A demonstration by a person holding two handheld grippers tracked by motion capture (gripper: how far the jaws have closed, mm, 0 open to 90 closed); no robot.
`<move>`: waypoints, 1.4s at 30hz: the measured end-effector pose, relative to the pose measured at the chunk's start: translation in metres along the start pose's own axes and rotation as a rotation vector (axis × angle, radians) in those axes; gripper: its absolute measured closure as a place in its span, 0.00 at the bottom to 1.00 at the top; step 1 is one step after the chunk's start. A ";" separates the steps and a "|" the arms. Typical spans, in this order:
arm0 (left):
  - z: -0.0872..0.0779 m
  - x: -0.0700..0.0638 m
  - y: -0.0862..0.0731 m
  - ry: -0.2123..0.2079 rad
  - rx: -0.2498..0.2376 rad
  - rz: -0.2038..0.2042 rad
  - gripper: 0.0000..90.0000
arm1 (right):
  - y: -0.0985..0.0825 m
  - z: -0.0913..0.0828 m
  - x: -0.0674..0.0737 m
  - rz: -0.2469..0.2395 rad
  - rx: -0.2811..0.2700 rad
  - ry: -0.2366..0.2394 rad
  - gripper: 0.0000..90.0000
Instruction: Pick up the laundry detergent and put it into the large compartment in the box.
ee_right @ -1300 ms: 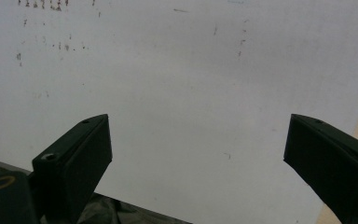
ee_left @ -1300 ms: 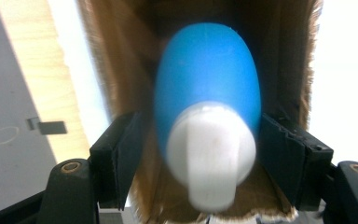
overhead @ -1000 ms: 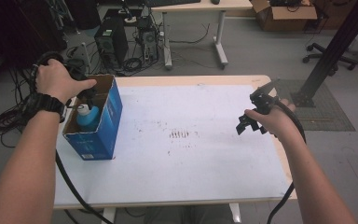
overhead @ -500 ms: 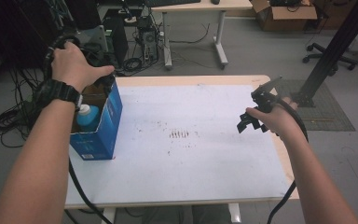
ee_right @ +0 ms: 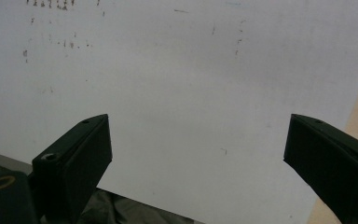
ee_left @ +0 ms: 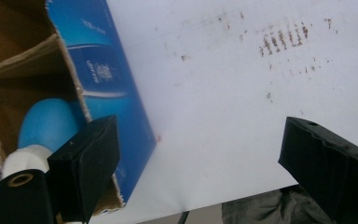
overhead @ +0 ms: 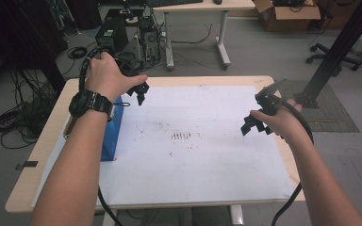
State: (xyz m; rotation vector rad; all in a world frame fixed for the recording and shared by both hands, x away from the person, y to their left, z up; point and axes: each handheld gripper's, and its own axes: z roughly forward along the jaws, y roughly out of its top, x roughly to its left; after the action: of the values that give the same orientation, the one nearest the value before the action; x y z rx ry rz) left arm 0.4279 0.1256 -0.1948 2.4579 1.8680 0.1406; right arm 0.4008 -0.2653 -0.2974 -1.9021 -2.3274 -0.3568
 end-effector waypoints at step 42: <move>0.070 -0.038 0.001 -0.037 0.057 0.058 0.06 | 0.003 0.011 0.000 -0.016 0.012 0.011 0.09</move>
State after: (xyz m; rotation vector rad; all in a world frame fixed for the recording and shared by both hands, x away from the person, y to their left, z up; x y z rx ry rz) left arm 0.4261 0.0901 -0.2663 2.5353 1.8114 0.0436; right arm 0.4046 -0.2624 -0.3073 -1.8727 -2.3333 -0.3524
